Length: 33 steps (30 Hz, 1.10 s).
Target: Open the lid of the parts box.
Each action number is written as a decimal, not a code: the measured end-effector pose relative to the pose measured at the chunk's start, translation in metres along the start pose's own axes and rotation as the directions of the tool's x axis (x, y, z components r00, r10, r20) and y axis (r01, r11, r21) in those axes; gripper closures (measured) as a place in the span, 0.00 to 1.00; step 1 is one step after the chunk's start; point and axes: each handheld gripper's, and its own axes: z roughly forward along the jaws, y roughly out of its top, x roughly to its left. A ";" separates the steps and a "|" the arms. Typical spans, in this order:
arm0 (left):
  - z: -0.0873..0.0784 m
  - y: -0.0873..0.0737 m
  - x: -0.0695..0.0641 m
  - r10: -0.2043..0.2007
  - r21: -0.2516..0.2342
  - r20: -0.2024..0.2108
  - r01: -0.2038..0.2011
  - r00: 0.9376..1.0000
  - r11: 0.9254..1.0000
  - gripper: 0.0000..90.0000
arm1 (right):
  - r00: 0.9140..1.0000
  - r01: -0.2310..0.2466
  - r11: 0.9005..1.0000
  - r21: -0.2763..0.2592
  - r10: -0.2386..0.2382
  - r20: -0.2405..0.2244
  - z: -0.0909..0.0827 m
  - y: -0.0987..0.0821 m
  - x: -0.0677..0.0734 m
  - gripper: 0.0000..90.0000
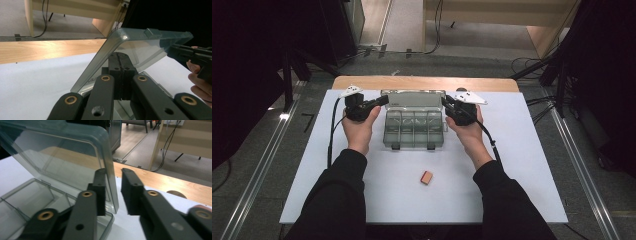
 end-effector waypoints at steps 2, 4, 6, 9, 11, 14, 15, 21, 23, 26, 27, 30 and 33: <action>-0.001 -0.001 -0.001 0.022 0.013 -0.010 -0.022 1.000 1.000 1.00 | 1.000 -0.008 1.000 -0.001 0.008 0.005 0.000 0.002 0.002 0.92; -0.004 -0.003 -0.002 0.039 0.012 -0.015 -0.038 0.999 0.999 1.00 | 0.999 0.011 1.000 -0.007 -0.011 0.036 0.001 0.001 0.006 0.92; -0.007 -0.006 -0.001 0.048 0.011 -0.021 -0.047 0.999 0.999 0.98 | 0.999 -0.019 1.000 -0.008 0.020 0.038 0.001 0.001 0.006 0.93; -0.011 -0.011 0.002 0.052 0.001 -0.002 -0.052 0.999 0.999 0.90 | 0.999 -0.047 0.999 -0.010 0.047 0.028 0.002 0.002 0.004 0.93; -0.012 -0.013 0.005 0.039 -0.006 -0.012 -0.039 0.999 0.999 0.76 | 0.998 -0.058 0.998 -0.011 0.058 0.023 0.003 0.002 0.004 0.93; -0.012 -0.015 0.012 0.003 -0.001 -0.044 -0.003 0.999 1.000 0.62 | 0.997 -0.072 0.997 0.000 0.072 0.014 0.004 0.004 0.002 0.93; -0.010 -0.016 0.014 -0.010 0.003 -0.061 0.010 0.998 1.000 0.58 | 0.997 -0.076 0.997 0.003 0.076 0.011 0.005 0.005 0.001 0.93; 0.000 -0.020 0.023 -0.018 0.043 -0.102 0.023 0.995 0.999 0.60 | 0.996 -0.087 0.996 0.029 0.087 -0.003 0.008 0.010 -0.003 0.92; 0.004 -0.021 0.022 -0.004 0.056 -0.114 0.010 0.994 0.998 0.64 | 0.993 -0.113 0.993 0.044 0.114 -0.018 0.009 0.012 -0.006 0.92; 0.010 -0.022 0.023 -0.005 0.068 -0.126 0.014 0.992 0.998 0.71 | 0.992 -0.117 0.992 0.054 0.119 -0.033 0.012 0.014 -0.009 0.92; 0.012 -0.022 0.023 -0.007 0.069 -0.126 0.016 0.992 0.997 0.73 | 0.992 -0.116 0.992 0.056 0.118 -0.035 0.012 0.015 -0.010 0.92; 0.018 -0.022 0.024 0.006 0.074 -0.123 0.003 0.992 0.997 0.77 | 0.992 -0.118 0.991 0.061 0.121 -0.042 0.015 0.016 -0.012 0.92; 0.024 -0.021 0.024 0.014 0.069 -0.143 -0.004 0.990 0.998 0.80 | 0.992 -0.110 0.992 0.068 0.114 -0.045 0.017 0.018 -0.014 0.92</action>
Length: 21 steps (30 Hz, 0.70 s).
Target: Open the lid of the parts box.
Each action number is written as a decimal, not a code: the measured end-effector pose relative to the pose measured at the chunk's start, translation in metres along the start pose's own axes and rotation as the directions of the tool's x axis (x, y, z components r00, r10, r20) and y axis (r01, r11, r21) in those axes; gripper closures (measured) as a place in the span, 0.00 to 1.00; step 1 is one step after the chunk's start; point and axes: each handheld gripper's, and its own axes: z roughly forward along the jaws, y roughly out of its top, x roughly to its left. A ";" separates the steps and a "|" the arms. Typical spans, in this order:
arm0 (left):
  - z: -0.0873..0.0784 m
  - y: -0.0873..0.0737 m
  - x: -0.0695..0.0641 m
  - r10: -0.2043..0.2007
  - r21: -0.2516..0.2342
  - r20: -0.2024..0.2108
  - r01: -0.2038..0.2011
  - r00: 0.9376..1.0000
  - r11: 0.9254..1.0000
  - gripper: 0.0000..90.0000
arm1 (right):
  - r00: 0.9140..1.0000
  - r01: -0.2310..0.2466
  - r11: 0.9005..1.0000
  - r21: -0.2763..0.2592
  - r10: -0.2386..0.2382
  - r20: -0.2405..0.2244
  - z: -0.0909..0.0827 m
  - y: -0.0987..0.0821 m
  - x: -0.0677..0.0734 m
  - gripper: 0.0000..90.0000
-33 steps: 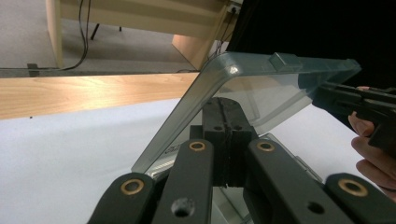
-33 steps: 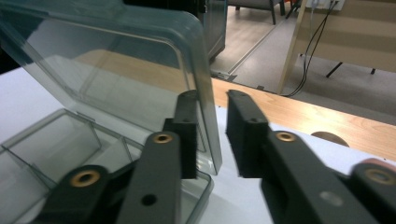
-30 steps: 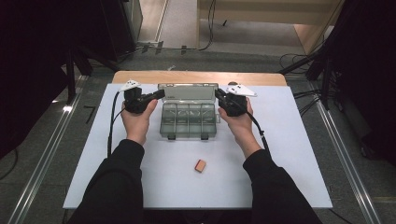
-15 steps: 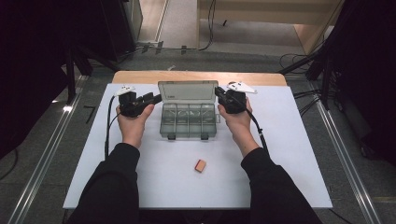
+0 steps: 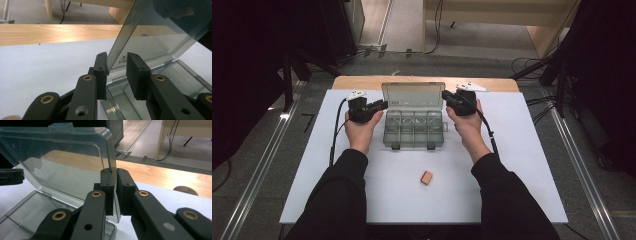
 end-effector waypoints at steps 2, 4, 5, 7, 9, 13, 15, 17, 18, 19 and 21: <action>0.003 0.000 -0.001 0.002 -0.008 -0.011 -0.002 1.000 1.000 0.82 | 1.000 -0.001 1.000 0.001 0.001 -0.003 0.002 0.001 -0.002 0.92; 0.005 -0.001 0.000 -0.005 -0.019 -0.007 0.005 1.000 1.000 0.82 | 1.000 -0.003 1.000 0.000 0.003 -0.006 0.003 0.001 -0.003 0.92; 0.007 -0.002 0.001 -0.009 -0.014 -0.006 0.009 1.000 1.000 0.82 | 1.000 -0.012 1.000 0.003 0.012 -0.010 0.004 0.002 -0.003 0.92; 0.010 -0.003 0.002 -0.013 -0.008 -0.007 0.013 1.000 1.000 0.83 | 0.999 -0.034 0.999 0.006 0.034 -0.020 0.007 0.003 -0.006 0.92; 0.012 -0.003 0.003 -0.008 -0.001 -0.015 0.008 1.000 1.000 0.84 | 0.999 -0.042 0.999 0.008 0.042 -0.024 0.008 0.003 -0.007 0.92; 0.014 -0.003 0.005 -0.017 0.001 -0.024 0.017 1.000 1.000 0.89 | 0.999 -0.043 0.999 0.017 0.043 -0.023 0.012 0.006 -0.009 0.92; 0.016 -0.002 0.007 -0.030 0.000 -0.021 0.030 0.999 1.000 0.90 | 0.999 -0.043 0.999 0.018 0.044 -0.024 0.012 0.006 -0.010 0.92; 0.017 -0.001 0.005 -0.014 0.012 -0.042 0.014 0.999 1.000 0.92 | 0.999 -0.045 0.999 0.019 0.045 -0.027 0.013 0.007 -0.010 0.92; 0.018 0.000 0.003 -0.007 0.013 -0.056 0.008 0.998 1.000 0.93 | 0.999 -0.043 0.999 0.018 0.043 -0.025 0.014 0.007 -0.011 0.92; 0.018 0.000 0.003 0.001 0.017 -0.065 0.000 0.998 1.000 0.93 | 0.999 -0.043 0.999 0.021 0.044 -0.020 0.016 0.007 -0.011 0.92; 0.020 0.001 0.001 0.014 0.020 -0.087 -0.012 0.996 1.000 0.95 | 0.999 -0.052 0.998 0.020 0.052 -0.011 0.018 0.008 -0.011 0.92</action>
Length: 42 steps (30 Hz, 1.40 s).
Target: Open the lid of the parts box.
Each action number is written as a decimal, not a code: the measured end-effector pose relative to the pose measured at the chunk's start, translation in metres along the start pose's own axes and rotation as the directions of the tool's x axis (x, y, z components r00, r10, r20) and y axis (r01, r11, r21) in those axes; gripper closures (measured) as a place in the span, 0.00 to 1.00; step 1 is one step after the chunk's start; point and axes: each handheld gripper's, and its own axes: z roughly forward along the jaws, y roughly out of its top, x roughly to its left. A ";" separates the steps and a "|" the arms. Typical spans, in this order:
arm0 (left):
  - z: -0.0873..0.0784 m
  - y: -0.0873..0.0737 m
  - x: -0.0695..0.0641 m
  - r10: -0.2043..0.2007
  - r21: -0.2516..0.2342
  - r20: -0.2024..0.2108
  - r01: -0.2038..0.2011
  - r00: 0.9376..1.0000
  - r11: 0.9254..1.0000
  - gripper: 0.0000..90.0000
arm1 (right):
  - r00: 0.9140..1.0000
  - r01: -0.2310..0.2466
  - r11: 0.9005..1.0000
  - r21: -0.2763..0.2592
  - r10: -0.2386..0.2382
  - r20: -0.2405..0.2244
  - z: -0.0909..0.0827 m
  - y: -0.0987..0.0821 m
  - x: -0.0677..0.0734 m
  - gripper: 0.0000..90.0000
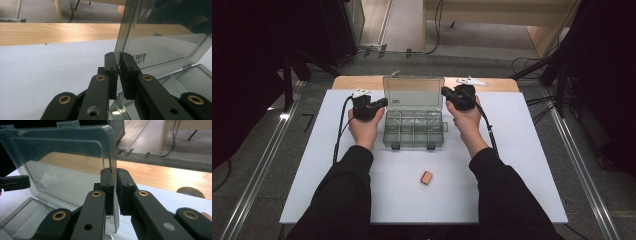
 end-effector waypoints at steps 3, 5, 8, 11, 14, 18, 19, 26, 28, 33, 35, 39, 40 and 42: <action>0.001 0.001 -0.001 0.002 0.005 -0.013 -0.002 1.000 1.000 0.96 | 1.000 -0.012 1.000 0.003 0.012 0.017 0.003 0.000 0.001 0.91; 0.002 0.002 -0.002 0.002 0.008 -0.019 -0.001 1.000 1.000 0.96 | 1.000 -0.022 0.999 0.025 0.021 0.023 0.007 -0.002 0.001 0.88; 0.002 0.003 -0.002 0.004 0.018 -0.019 -0.004 1.000 1.000 0.96 | 1.000 -0.022 0.999 0.050 0.022 -0.002 0.012 -0.011 -0.002 0.83; 0.003 0.003 0.000 -0.001 0.019 -0.014 0.001 1.000 1.000 0.96 | 1.000 -0.031 0.998 0.060 0.031 0.000 0.014 -0.016 -0.004 0.86; 0.004 0.003 0.001 -0.004 0.019 -0.012 0.004 1.000 1.000 0.96 | 0.999 -0.054 0.996 0.077 0.053 0.009 0.017 -0.022 -0.007 0.90; 0.006 0.003 0.002 0.000 0.019 -0.009 0.001 1.000 1.000 0.96 | 0.997 -0.074 0.994 0.082 0.072 0.023 0.020 -0.026 -0.007 0.91; 0.006 0.003 0.003 0.002 0.021 -0.008 -0.001 1.000 1.000 0.96 | 0.997 -0.075 0.993 0.086 0.073 0.030 0.021 -0.027 -0.006 0.91; 0.008 0.004 0.004 -0.013 0.026 -0.001 0.013 1.000 1.000 0.96 | 0.995 -0.086 0.992 0.093 0.082 0.049 0.026 -0.029 -0.006 0.93; 0.009 0.005 0.005 -0.021 0.036 0.001 0.021 1.000 0.999 0.96 | 0.996 -0.080 0.992 0.097 0.075 0.050 0.026 -0.029 -0.006 0.93; 0.011 0.007 0.008 -0.040 0.047 0.015 0.039 0.999 0.998 0.96 | 0.996 -0.083 0.991 0.106 0.079 0.039 0.027 -0.028 -0.008 0.93; 0.012 0.006 0.010 -0.051 0.045 0.029 0.050 0.998 0.998 0.96 | 0.996 -0.085 0.991 0.108 0.081 0.038 0.028 -0.028 -0.009 0.93; 0.013 0.005 0.015 -0.100 0.050 0.055 0.097 0.993 0.994 0.93 | 0.996 -0.091 0.990 0.111 0.088 0.030 0.028 -0.028 -0.010 0.93; 0.013 0.005 0.014 -0.095 0.052 0.054 0.092 0.994 0.994 0.93 | 0.995 -0.095 0.989 0.112 0.092 0.029 0.029 -0.028 -0.011 0.93; 0.014 0.005 0.014 -0.099 0.053 0.050 0.096 0.994 0.994 0.93 | 0.995 -0.097 0.989 0.116 0.095 0.024 0.029 -0.027 -0.012 0.93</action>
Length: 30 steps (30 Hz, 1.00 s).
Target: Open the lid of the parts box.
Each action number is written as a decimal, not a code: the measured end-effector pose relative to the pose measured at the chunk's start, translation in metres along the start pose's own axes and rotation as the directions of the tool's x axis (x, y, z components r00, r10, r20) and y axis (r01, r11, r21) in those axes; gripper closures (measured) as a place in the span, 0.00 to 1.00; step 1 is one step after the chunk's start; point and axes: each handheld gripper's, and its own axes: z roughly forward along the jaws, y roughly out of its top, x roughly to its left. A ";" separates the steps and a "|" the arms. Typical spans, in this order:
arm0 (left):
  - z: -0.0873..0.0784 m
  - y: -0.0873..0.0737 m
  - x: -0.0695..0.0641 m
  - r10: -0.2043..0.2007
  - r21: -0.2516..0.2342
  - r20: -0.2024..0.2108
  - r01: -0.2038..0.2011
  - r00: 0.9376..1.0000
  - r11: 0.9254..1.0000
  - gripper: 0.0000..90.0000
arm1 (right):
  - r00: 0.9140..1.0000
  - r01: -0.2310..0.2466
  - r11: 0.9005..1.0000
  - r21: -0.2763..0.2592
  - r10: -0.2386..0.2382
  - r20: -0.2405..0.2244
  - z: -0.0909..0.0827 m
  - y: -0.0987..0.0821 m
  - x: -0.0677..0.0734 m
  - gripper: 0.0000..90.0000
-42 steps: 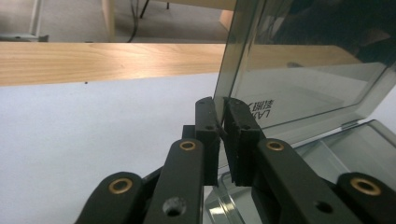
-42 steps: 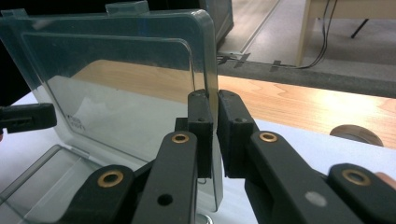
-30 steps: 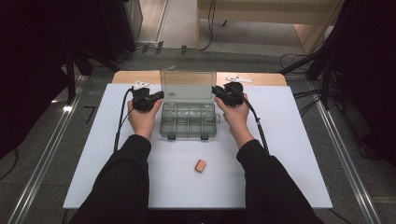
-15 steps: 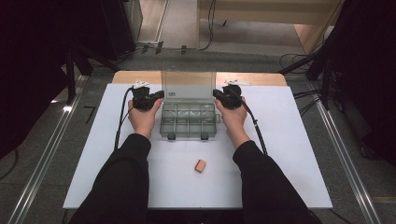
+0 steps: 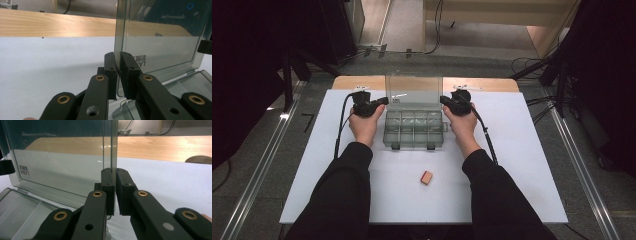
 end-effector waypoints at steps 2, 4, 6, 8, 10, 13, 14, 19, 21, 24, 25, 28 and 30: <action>0.001 0.000 0.001 -0.006 -0.001 0.004 0.006 1.000 1.000 0.93 | 1.000 -0.010 1.000 0.005 0.010 -0.014 0.000 0.000 -0.002 0.93; 0.001 0.000 0.001 -0.014 0.000 0.005 0.014 1.000 1.000 0.93 | 1.000 -0.013 1.000 0.007 0.013 -0.026 0.001 0.000 -0.004 0.93; 0.002 0.000 0.002 -0.027 -0.002 0.008 0.027 1.000 1.000 0.93 | 1.000 -0.012 1.000 0.008 0.012 -0.027 0.001 0.000 -0.004 0.93; 0.002 -0.001 0.003 -0.042 0.000 0.017 0.042 0.999 0.999 0.92 | 0.999 -0.019 1.000 0.007 0.020 -0.030 0.001 0.000 -0.005 0.93; 0.004 -0.001 0.003 -0.055 0.007 0.026 0.055 0.998 0.998 0.91 | 0.999 -0.024 1.000 0.007 0.025 -0.034 0.002 0.000 -0.005 0.93; 0.006 -0.003 0.002 -0.039 0.020 0.013 0.039 0.999 0.999 0.90 | 0.999 -0.021 1.000 0.004 0.021 -0.035 0.001 0.000 -0.005 0.93; 0.006 -0.003 0.002 -0.043 0.018 0.016 0.043 0.999 0.999 0.90 | 0.999 -0.021 1.000 0.004 0.021 -0.035 0.001 0.000 -0.005 0.92; 0.006 -0.003 0.002 -0.049 0.019 0.014 0.049 0.999 0.999 0.90 | 0.998 -0.032 0.999 0.004 0.032 -0.046 0.002 -0.001 -0.007 0.92; 0.007 -0.004 0.002 -0.049 0.017 0.015 0.049 0.999 0.999 0.89 | 0.999 -0.030 1.000 0.008 0.030 -0.043 0.003 -0.002 -0.007 0.91; 0.008 -0.005 0.002 -0.047 0.018 0.014 0.047 0.999 0.999 0.88 | 0.998 -0.040 0.999 0.021 0.041 -0.051 0.006 -0.007 -0.009 0.90; 0.008 -0.005 0.002 -0.051 0.018 0.012 0.050 0.999 0.999 0.88 | 0.998 -0.040 0.999 0.021 0.041 -0.051 0.006 -0.007 -0.009 0.90; 0.009 -0.005 0.003 -0.055 0.024 0.013 0.054 0.998 0.998 0.88 | 0.997 -0.054 0.998 0.025 0.055 -0.057 0.008 -0.009 -0.010 0.90; 0.010 -0.006 0.005 -0.072 0.030 0.023 0.072 0.997 0.997 0.88 | 0.996 -0.062 0.998 0.030 0.064 -0.061 0.009 -0.009 -0.011 0.89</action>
